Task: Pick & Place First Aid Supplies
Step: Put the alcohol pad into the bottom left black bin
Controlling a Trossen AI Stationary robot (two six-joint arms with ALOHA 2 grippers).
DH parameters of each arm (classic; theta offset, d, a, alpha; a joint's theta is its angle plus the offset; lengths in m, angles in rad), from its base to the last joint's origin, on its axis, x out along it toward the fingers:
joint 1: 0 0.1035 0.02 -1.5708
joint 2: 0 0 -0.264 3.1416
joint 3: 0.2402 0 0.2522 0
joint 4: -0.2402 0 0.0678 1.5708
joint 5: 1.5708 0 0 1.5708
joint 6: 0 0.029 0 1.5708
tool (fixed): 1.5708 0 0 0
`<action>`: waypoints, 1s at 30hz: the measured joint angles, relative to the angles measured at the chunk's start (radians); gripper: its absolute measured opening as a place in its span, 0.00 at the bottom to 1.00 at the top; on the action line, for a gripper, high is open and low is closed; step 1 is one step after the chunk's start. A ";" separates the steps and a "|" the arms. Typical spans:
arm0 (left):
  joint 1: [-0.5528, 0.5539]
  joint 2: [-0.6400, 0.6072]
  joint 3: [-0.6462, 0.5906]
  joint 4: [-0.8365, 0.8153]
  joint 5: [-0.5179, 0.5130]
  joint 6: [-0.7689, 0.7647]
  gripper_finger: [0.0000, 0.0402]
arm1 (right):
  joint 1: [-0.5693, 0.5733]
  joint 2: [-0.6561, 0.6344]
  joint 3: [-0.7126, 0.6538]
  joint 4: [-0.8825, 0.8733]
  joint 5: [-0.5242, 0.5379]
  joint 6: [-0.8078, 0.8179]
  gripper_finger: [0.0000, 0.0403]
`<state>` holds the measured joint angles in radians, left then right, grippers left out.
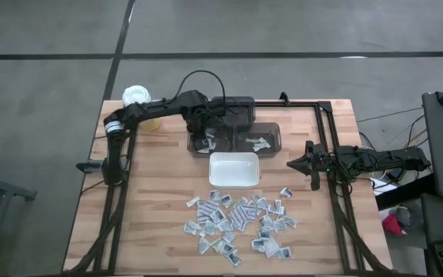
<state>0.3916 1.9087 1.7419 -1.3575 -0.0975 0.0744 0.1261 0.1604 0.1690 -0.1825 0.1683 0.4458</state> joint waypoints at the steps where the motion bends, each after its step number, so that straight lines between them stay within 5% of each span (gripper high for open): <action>1: -0.008 -0.020 0.000 -0.001 0.000 -0.025 0.31 | 0.000 0.000 0.000 0.000 0.000 0.000 0.02; 16: -0.319 -0.309 -0.011 -0.004 0.024 -0.653 0.31 | 0.000 -0.001 0.000 0.000 -0.004 0.000 0.02; 30: -0.700 -0.278 -0.012 0.019 0.024 -1.295 0.31 | 0.000 -0.001 0.000 -0.001 -0.004 0.000 0.02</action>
<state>-0.3082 1.6306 1.7294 -1.3387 -0.0731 -1.2210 0.1261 0.1593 0.1688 -0.1832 0.1647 0.4454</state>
